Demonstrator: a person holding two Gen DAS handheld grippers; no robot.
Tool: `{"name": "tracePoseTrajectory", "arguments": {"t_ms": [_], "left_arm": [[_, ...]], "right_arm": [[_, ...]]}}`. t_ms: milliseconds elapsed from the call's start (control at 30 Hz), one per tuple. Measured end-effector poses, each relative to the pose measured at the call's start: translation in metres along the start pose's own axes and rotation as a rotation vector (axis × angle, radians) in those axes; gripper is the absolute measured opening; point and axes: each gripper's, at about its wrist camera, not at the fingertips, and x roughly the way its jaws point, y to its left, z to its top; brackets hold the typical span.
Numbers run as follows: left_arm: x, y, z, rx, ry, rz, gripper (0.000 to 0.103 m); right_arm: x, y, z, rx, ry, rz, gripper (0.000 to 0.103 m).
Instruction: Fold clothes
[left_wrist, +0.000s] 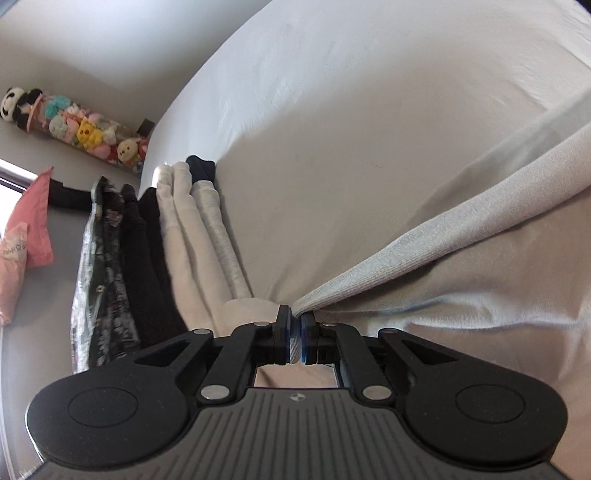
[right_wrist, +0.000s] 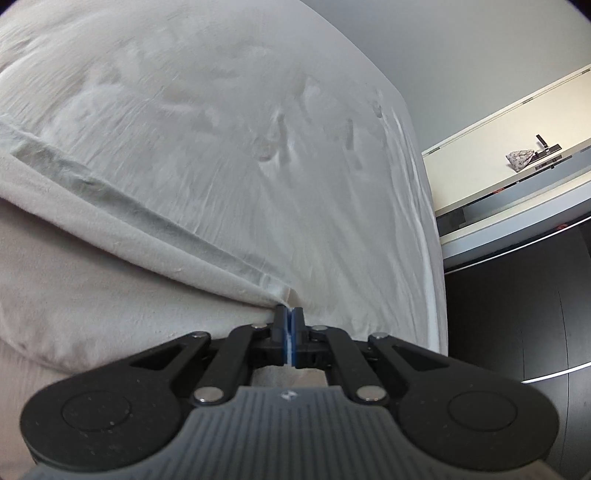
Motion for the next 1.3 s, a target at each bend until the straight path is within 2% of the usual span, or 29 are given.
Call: {"name": "tracePoseTrajectory", "arguments": {"t_ms": [133,200,367,500,667,733,833,967,1133,1200,1233,1267,1300], "left_arm": [[0.025,-0.010,0.012,0.002,0.027,-0.011,0.006],[0.032,-0.011,0.014,-0.029,0.035,-0.023,0.006],[0.037,-0.014,0.010,-0.104,0.020,-0.036,0.012],[0.026,-0.010,0.007,-0.160,0.001,-0.007,0.029],[-0.010,0.003,0.007,-0.243,-0.082,0.052,0.030],[-0.033,0.004,0.002,-0.275,-0.129,0.057,0.030],[-0.065,0.002,-0.008,-0.331,-0.183,-0.006,0.030],[-0.095,-0.016,-0.031,-0.394,-0.224,-0.134,0.030],[-0.103,-0.058,-0.061,-0.452,-0.213,-0.283,0.030],[-0.105,-0.078,-0.072,-0.457,-0.214,-0.307,0.030],[-0.106,-0.086,-0.075,-0.454,-0.216,-0.312,0.030],[-0.104,-0.092,-0.078,-0.451,-0.211,-0.316,0.030],[-0.100,-0.095,-0.078,-0.449,-0.199,-0.320,0.030]], "right_arm": [[0.026,0.013,0.010,-0.013,0.029,0.004,0.001],[0.036,0.016,0.013,0.001,0.036,0.007,0.001],[0.050,0.006,0.009,0.103,0.064,-0.031,0.001],[0.039,-0.004,0.002,0.186,0.021,-0.024,0.002],[0.017,-0.009,-0.011,0.239,-0.018,-0.023,0.002],[0.006,-0.017,-0.023,0.305,-0.036,0.007,0.002],[-0.010,-0.032,-0.042,0.429,-0.062,0.072,0.003],[-0.018,-0.060,-0.079,0.687,-0.073,0.214,0.006],[-0.005,-0.070,-0.119,0.949,-0.058,0.339,0.012],[0.003,-0.070,-0.130,1.041,-0.076,0.400,0.019],[0.007,-0.070,-0.134,1.084,-0.085,0.427,0.032],[0.011,-0.069,-0.138,1.122,-0.092,0.449,0.038],[0.015,-0.068,-0.141,1.153,-0.093,0.464,0.038]]}}
